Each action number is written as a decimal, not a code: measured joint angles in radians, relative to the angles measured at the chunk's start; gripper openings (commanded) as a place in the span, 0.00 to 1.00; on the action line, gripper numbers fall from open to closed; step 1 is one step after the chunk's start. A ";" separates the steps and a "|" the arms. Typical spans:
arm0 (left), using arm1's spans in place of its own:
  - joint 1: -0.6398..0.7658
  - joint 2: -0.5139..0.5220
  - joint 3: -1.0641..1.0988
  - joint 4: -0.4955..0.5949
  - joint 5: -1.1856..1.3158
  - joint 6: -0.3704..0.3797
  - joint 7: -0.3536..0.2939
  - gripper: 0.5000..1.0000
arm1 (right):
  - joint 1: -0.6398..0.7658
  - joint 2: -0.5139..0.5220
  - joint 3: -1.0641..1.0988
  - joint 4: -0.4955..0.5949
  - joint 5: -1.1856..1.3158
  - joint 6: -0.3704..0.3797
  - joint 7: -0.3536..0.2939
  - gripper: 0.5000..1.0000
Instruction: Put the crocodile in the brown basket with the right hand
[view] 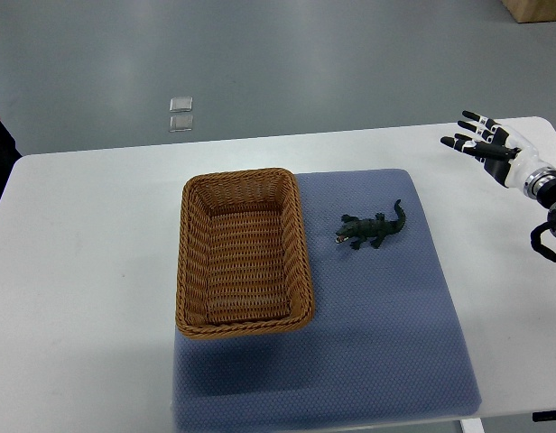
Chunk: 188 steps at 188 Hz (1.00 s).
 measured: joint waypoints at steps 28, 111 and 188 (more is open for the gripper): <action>0.000 0.000 -0.001 0.000 0.000 0.000 0.000 1.00 | 0.031 -0.006 -0.003 -0.001 -0.086 0.054 0.001 0.86; 0.000 0.000 -0.002 0.003 0.000 0.000 0.000 1.00 | 0.170 -0.052 -0.001 0.090 -0.742 0.082 0.200 0.85; 0.000 0.000 -0.002 0.003 0.000 0.000 0.000 1.00 | 0.205 -0.127 -0.003 0.307 -1.263 -0.003 0.301 0.85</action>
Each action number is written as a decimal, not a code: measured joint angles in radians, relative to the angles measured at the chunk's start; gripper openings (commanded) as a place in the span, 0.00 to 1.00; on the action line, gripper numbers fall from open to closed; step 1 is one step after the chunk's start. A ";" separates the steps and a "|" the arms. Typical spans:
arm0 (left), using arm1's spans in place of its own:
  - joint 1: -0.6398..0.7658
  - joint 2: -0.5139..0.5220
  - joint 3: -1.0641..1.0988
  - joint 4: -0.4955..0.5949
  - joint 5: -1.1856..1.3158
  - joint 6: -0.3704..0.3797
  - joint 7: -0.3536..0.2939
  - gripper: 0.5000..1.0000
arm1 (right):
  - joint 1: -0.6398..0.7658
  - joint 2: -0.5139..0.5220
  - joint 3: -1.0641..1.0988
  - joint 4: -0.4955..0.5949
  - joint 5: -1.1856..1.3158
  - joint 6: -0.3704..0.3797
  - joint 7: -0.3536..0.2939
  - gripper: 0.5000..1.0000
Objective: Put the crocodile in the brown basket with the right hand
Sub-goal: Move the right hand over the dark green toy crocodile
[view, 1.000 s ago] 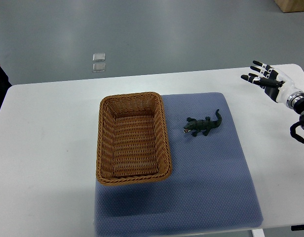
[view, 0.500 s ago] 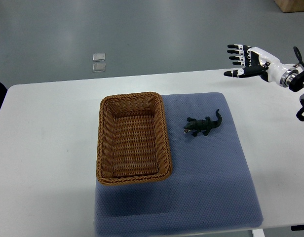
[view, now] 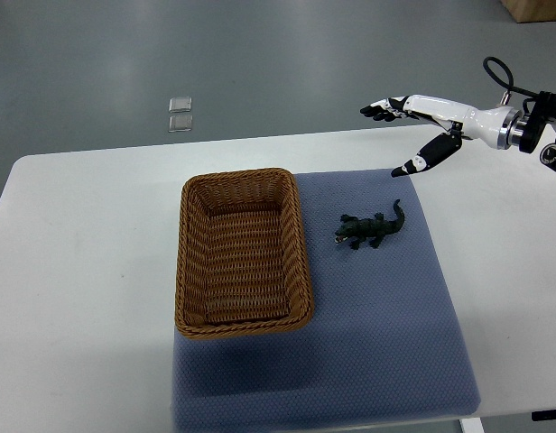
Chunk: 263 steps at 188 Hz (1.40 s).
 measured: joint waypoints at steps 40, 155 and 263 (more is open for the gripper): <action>0.000 0.000 0.000 0.000 0.000 0.000 0.000 1.00 | -0.005 0.007 -0.013 0.029 -0.204 -0.097 0.000 0.85; 0.000 0.000 0.000 -0.002 0.000 0.000 0.000 1.00 | 0.017 0.044 -0.239 0.045 -0.363 -0.342 0.000 0.85; -0.003 0.000 0.000 -0.002 0.000 0.000 0.000 1.00 | 0.021 0.086 -0.306 0.044 -0.443 -0.366 0.000 0.85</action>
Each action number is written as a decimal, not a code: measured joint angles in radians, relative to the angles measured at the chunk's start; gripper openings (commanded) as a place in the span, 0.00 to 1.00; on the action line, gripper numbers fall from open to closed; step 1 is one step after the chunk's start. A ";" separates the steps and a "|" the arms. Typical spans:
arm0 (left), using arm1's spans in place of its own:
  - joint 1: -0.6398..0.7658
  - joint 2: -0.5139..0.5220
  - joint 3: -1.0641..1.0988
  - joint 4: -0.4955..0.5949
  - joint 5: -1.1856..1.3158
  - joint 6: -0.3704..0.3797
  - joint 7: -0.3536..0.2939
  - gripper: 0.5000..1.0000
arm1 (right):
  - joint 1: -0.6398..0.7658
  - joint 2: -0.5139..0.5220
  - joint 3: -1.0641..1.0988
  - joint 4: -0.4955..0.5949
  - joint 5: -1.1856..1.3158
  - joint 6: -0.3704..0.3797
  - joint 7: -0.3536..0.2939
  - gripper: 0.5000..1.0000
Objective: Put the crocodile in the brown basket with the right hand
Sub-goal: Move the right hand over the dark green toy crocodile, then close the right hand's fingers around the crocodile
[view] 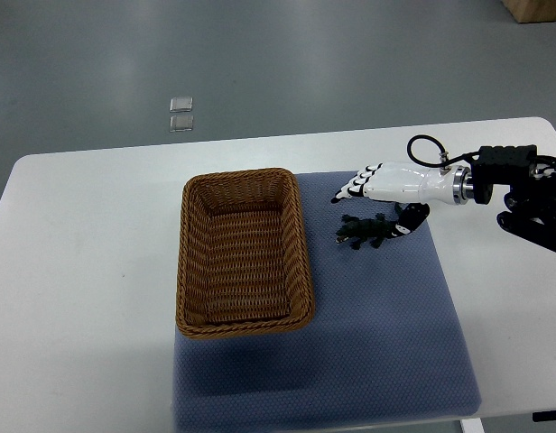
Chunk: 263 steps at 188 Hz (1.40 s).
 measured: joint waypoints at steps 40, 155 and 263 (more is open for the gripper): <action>-0.001 0.000 0.000 0.000 0.000 0.000 0.000 1.00 | 0.016 0.000 -0.058 -0.002 -0.005 -0.013 0.000 0.86; -0.002 0.000 0.000 0.000 0.000 0.000 0.000 1.00 | 0.018 0.013 -0.062 -0.011 -0.008 -0.015 0.000 0.85; -0.003 0.000 0.002 0.001 0.000 0.000 0.000 1.00 | 0.040 0.035 -0.098 -0.011 -0.008 -0.015 0.000 0.84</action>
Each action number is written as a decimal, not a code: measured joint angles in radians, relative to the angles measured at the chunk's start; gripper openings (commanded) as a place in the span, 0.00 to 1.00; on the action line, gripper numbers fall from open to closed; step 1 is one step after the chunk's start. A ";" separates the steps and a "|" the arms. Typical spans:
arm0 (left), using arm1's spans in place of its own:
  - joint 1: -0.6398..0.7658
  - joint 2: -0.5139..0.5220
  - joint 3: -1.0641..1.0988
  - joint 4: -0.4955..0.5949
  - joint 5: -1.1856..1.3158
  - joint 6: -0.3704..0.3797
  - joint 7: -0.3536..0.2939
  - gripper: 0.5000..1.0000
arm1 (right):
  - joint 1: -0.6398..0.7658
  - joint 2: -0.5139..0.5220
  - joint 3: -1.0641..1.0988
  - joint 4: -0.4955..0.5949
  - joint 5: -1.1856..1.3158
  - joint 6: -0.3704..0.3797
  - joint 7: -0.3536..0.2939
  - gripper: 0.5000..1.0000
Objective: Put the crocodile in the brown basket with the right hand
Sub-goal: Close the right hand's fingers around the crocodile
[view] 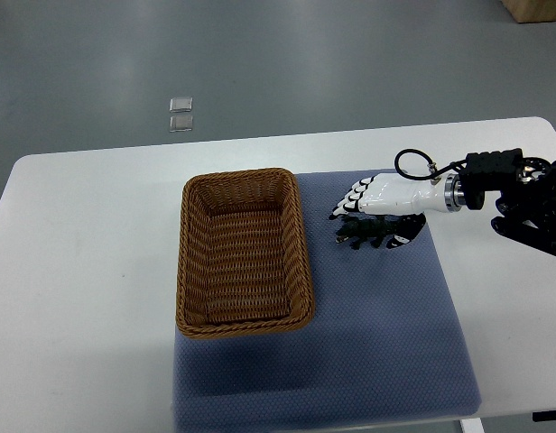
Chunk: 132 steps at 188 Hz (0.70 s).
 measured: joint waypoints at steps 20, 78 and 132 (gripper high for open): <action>0.000 0.000 0.000 0.000 0.000 0.000 0.000 1.00 | 0.000 0.001 -0.019 -0.001 0.000 -0.008 0.000 0.83; -0.001 0.000 -0.001 0.000 0.000 0.000 0.000 1.00 | -0.001 0.001 -0.029 -0.006 0.000 -0.022 0.000 0.79; -0.003 0.000 -0.002 0.001 0.000 0.000 0.000 1.00 | -0.003 0.008 -0.029 -0.017 0.000 -0.029 0.000 0.62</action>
